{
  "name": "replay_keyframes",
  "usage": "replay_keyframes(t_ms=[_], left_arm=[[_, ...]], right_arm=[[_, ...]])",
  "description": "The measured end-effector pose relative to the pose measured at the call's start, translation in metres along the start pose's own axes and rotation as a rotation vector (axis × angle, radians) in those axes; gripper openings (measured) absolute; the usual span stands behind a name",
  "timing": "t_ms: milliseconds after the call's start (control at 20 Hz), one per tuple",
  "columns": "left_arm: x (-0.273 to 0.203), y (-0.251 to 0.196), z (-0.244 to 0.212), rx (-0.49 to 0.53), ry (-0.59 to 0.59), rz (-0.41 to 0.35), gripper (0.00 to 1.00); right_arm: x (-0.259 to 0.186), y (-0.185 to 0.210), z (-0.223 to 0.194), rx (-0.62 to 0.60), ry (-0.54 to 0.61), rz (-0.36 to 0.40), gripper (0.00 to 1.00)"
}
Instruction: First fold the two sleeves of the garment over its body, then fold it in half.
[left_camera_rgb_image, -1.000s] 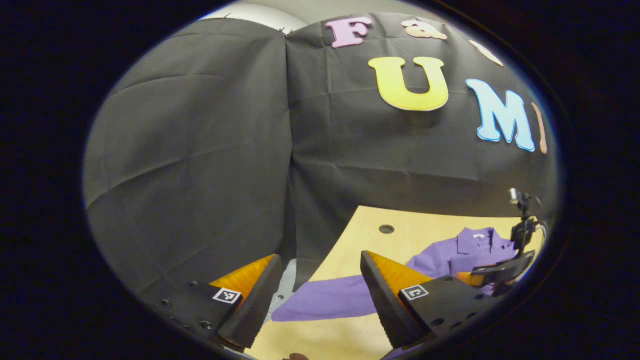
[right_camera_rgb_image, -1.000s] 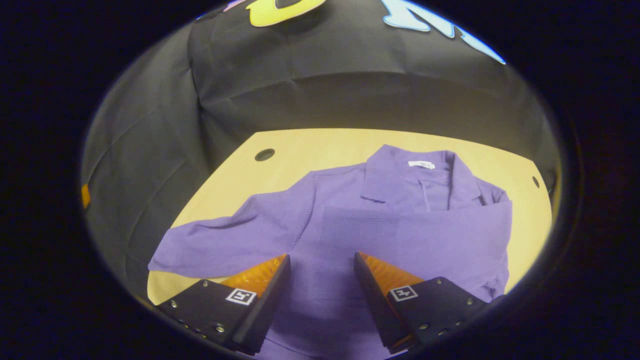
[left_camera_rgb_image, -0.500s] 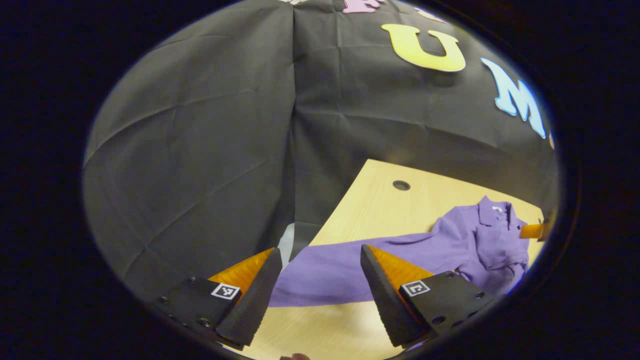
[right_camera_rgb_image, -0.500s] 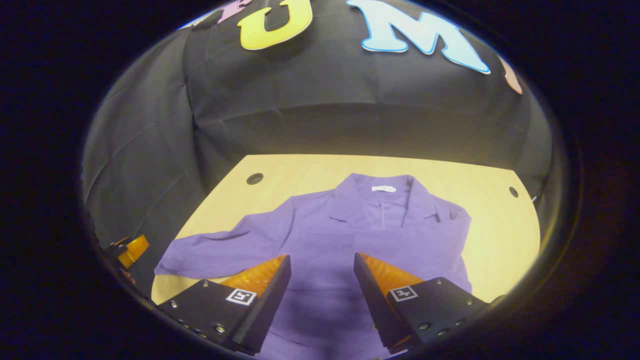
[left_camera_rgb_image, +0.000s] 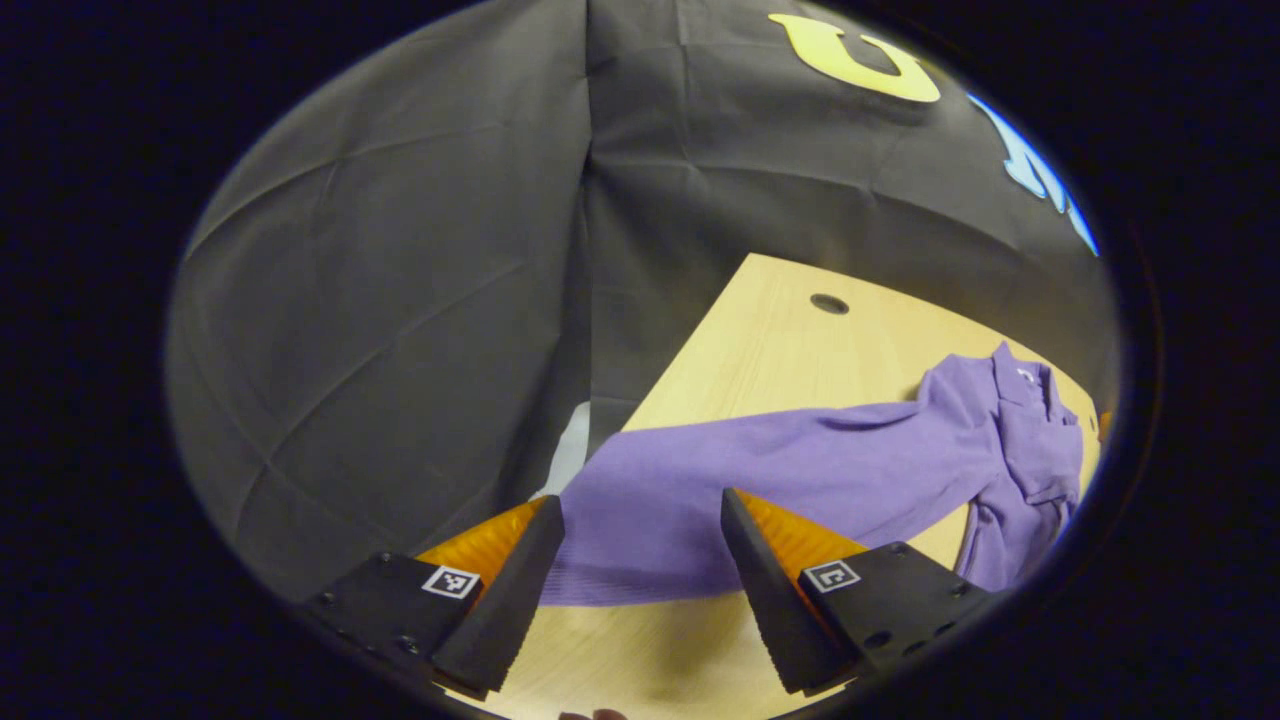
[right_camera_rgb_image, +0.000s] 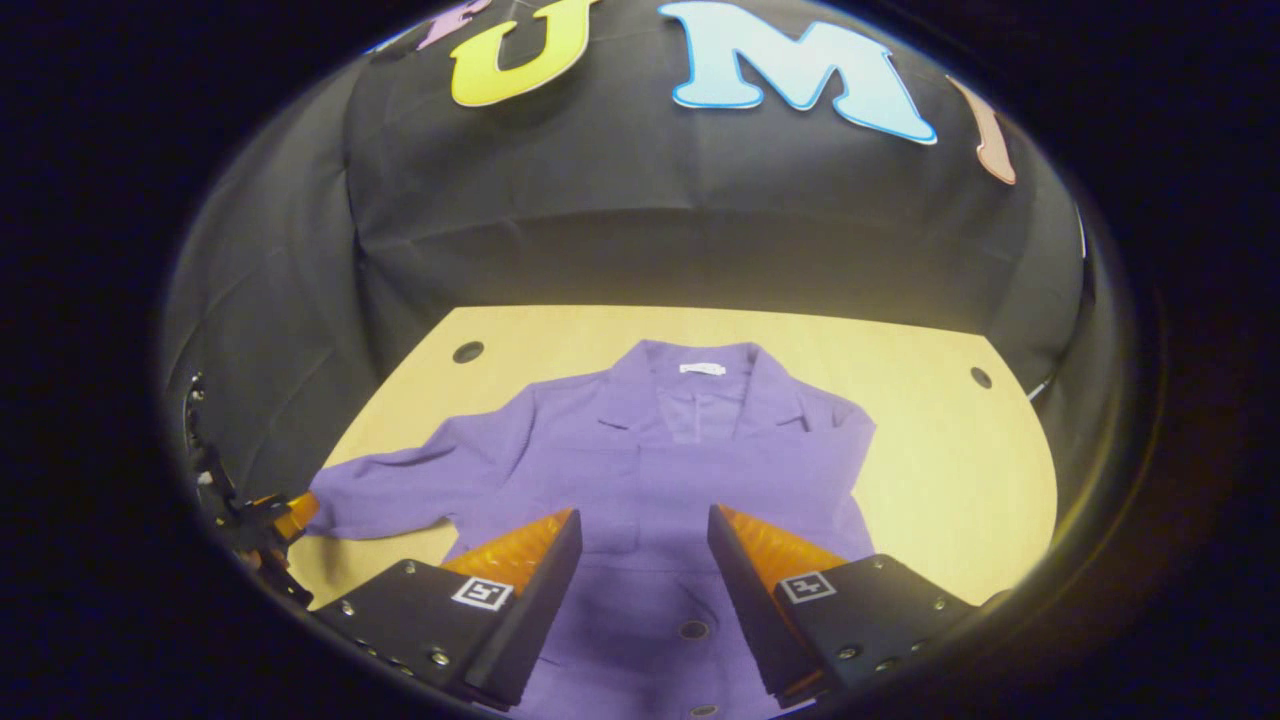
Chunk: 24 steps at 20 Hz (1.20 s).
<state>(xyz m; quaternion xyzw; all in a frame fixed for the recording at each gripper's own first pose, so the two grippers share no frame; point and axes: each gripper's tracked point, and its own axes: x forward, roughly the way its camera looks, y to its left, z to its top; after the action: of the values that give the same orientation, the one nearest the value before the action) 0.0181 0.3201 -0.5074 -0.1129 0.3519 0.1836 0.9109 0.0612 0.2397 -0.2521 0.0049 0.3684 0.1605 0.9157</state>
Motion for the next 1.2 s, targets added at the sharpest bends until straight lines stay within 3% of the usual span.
replay_keyframes(t_ms=[150,500,550,650,850,900,950,1200], left_arm=[[0.007,0.001,-0.019,-0.016,0.056,0.005,1.0],[0.007,-0.001,-0.017,-0.004,0.051,0.0,1.0],[0.007,-0.006,-0.017,0.0,0.053,-0.013,0.96],[0.009,-0.015,-0.015,0.009,0.051,-0.036,0.74],[0.01,-0.031,-0.014,-0.031,0.04,-0.052,0.17],[0.011,-0.031,-0.012,-0.045,0.037,-0.042,0.17],[0.012,-0.029,-0.012,-0.049,0.042,-0.035,0.08],[0.008,-0.037,-0.004,0.006,0.047,-0.029,0.07]], right_arm=[[-0.005,-0.012,0.001,0.0,-0.008,-0.021,0.81],[-0.017,-0.029,-0.01,0.031,-0.002,-0.056,0.81],[-0.018,-0.029,-0.012,0.034,-0.003,-0.057,0.81],[-0.021,-0.03,-0.014,0.04,-0.006,-0.057,0.82],[-0.025,-0.037,-0.013,0.047,-0.018,-0.06,0.82],[-0.027,-0.04,-0.012,0.053,-0.021,-0.065,0.81],[-0.028,-0.045,-0.013,0.06,-0.025,-0.07,0.82],[-0.038,-0.069,-0.019,0.096,-0.034,-0.098,0.81]])
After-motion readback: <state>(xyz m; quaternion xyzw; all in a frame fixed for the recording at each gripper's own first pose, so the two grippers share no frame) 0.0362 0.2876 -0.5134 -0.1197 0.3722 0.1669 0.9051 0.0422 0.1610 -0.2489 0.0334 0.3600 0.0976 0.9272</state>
